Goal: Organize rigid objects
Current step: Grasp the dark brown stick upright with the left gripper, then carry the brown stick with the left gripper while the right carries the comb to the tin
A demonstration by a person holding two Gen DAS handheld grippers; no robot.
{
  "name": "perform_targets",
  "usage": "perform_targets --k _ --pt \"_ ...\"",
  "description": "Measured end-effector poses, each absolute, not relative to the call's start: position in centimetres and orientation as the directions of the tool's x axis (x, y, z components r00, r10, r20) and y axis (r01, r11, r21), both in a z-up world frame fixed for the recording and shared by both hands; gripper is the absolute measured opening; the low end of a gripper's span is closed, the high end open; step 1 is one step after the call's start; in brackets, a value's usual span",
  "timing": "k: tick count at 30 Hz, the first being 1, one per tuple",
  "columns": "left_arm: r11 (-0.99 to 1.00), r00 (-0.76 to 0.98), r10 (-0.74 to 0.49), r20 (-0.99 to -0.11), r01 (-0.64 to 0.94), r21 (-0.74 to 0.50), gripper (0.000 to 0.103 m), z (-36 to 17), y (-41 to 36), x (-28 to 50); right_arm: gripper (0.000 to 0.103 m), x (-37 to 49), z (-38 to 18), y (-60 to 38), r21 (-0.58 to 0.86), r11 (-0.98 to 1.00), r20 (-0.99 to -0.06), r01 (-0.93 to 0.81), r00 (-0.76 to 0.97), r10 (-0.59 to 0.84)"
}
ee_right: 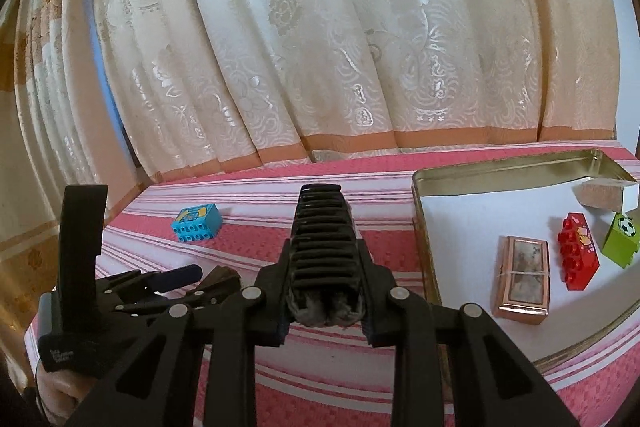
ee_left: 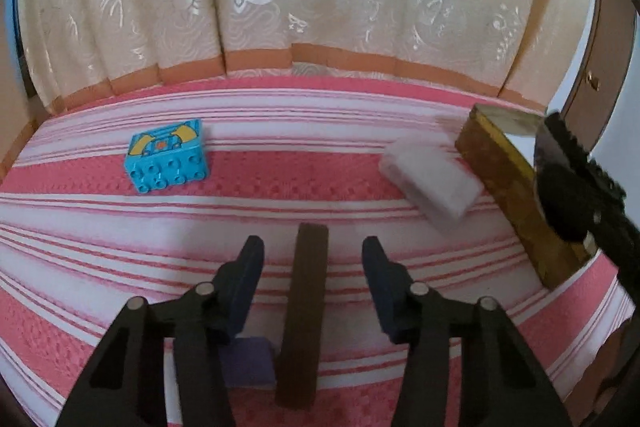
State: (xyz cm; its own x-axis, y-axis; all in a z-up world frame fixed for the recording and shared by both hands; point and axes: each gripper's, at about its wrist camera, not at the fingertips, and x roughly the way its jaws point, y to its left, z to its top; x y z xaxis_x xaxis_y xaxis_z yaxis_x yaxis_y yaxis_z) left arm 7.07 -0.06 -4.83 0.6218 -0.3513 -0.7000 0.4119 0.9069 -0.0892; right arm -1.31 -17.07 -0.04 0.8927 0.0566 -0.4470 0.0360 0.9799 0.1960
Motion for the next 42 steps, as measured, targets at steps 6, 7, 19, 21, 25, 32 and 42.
perform_targets --k 6,7,19,21,25,32,42 --pt "0.859 0.536 -0.418 -0.733 0.496 -0.127 0.023 -5.5 -1.0 6.0 0.029 -1.4 -0.3 -17.5 0.213 0.976 -0.452 0.049 0.891 0.054" --pt "0.857 0.525 -0.423 -0.738 0.497 -0.138 0.022 -5.7 -1.0 6.1 0.029 -1.4 -0.3 -17.5 0.214 0.975 -0.451 0.051 0.891 0.052" --pt "0.854 0.546 -0.366 -0.753 0.52 -0.038 0.038 -5.5 -2.6 5.4 0.029 -1.5 -0.3 -17.9 0.222 0.973 -0.442 0.061 0.896 0.045" --pt "0.857 0.561 -0.341 -0.754 0.516 -0.004 0.038 -5.4 -2.8 5.2 0.029 -1.4 -0.2 -18.0 0.226 0.972 -0.441 0.065 0.896 0.043" --pt "0.872 0.565 -0.342 -0.751 0.488 -0.03 0.014 -5.2 -1.9 5.5 0.029 -1.6 0.1 -18.6 0.239 0.968 -0.427 0.073 0.903 0.037" --pt "0.897 0.624 -0.3 -0.722 0.441 0.009 0.014 -4.9 -1.9 4.8 0.029 -2.1 0.9 -20.1 0.274 0.958 -0.391 0.081 0.92 0.034" --pt "0.923 0.727 -0.362 -0.583 0.367 -0.115 0.014 -2.8 -1.5 3.2 0.029 -3.2 1.5 -23.4 0.274 0.956 -0.364 0.105 0.932 0.002"
